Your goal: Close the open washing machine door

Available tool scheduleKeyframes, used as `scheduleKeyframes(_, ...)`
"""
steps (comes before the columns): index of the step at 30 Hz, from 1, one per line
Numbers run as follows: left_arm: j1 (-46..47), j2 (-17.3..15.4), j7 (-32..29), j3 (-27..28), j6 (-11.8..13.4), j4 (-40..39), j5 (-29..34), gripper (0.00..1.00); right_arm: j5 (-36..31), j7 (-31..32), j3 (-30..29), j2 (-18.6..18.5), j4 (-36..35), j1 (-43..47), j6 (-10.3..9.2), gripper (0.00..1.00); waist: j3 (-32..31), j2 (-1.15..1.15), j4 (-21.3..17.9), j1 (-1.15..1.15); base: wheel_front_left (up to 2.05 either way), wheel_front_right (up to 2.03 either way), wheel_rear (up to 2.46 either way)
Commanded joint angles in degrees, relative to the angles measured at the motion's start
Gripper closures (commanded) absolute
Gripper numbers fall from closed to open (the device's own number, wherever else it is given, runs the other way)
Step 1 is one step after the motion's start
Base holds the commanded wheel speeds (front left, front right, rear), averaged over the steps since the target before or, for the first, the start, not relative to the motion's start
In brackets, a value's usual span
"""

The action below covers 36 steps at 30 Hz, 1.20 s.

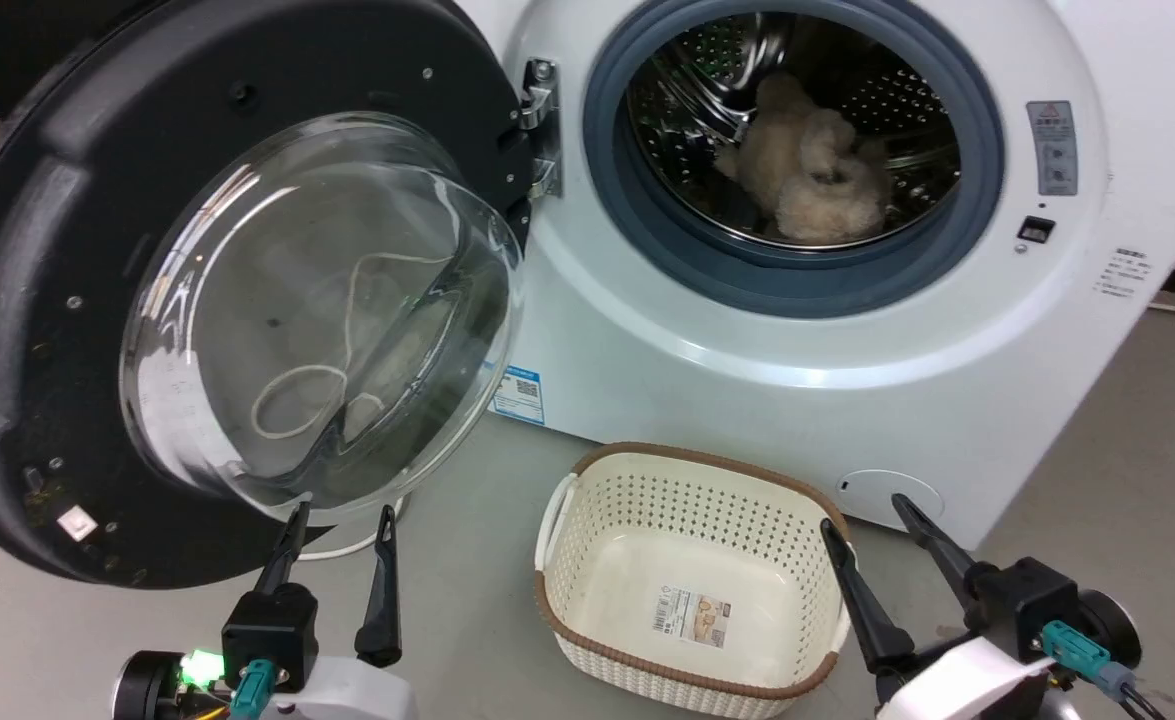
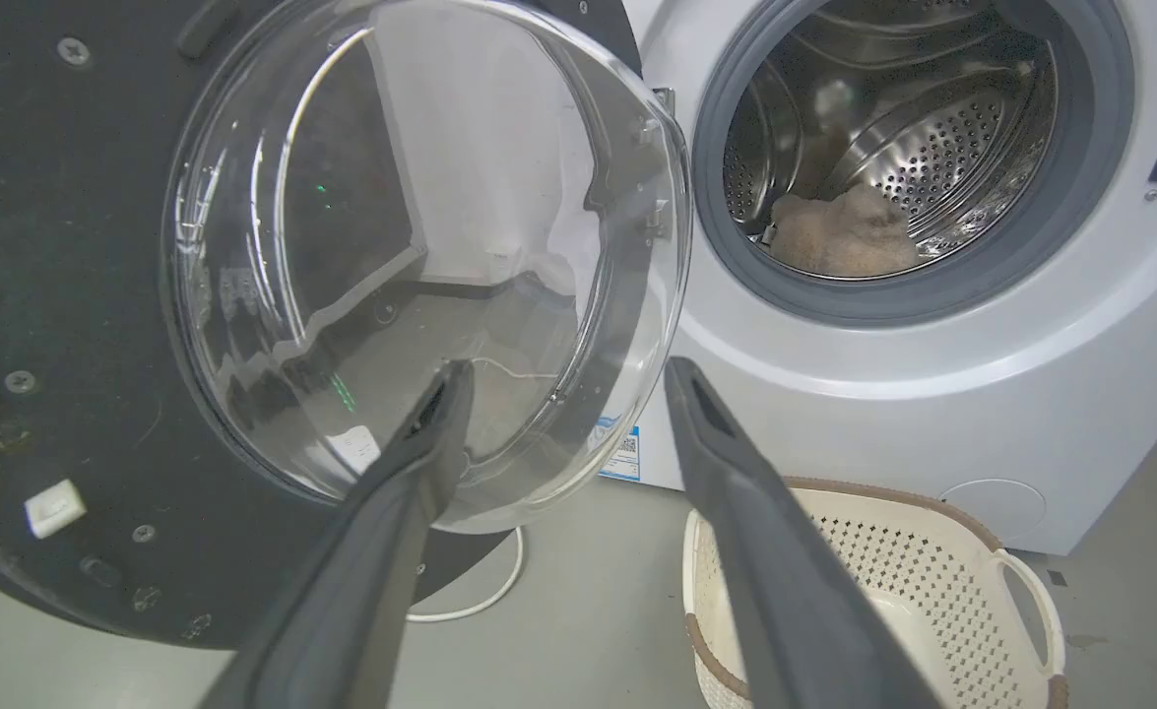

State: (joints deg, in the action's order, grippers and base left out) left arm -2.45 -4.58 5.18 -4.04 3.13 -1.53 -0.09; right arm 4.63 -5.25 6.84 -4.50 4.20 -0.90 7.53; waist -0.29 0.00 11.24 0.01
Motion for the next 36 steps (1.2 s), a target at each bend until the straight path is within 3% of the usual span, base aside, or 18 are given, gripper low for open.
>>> scheduleKeyframes(1, -0.6, -0.4, 0.7, -0.2, 0.4, -0.4, 0.1, 0.00, 0.5, -0.6, 0.4, -0.3, 0.4, -1.1, -0.02, 0.00, 0.0, 0.00, 0.3, -0.01, 0.00, 0.00, 0.00)
scheduleKeyframes(34, -2.0, -2.2, 4.8, -3.1, 3.7, -1.7, -0.6, 0.00, 3.9, -4.8, 6.0, -1.7, 3.5, -1.8, -0.03, 0.00, 0.2, 0.00, 8.8, -0.01, 0.00, 0.00, 0.00)
scheduleKeyframes(35, -2.1, -2.3, 5.2, -3.5, 3.4, -1.4, -0.9, 0.87, 4.1, -5.1, 6.3, -1.8, 3.8, -1.7, -0.03, 0.00, 0.2, 0.00, 9.5, -0.01, 0.00, 0.00, 0.00)
scheduleKeyframes(36, -2.1, -2.4, 5.3, -3.8, 3.2, -1.4, -1.0, 1.00, 4.2, -5.3, 6.4, -1.9, 3.8, -1.6, -0.03, 0.00, 0.2, 0.00, 9.8, -0.01, 0.00, 0.00, 0.00)
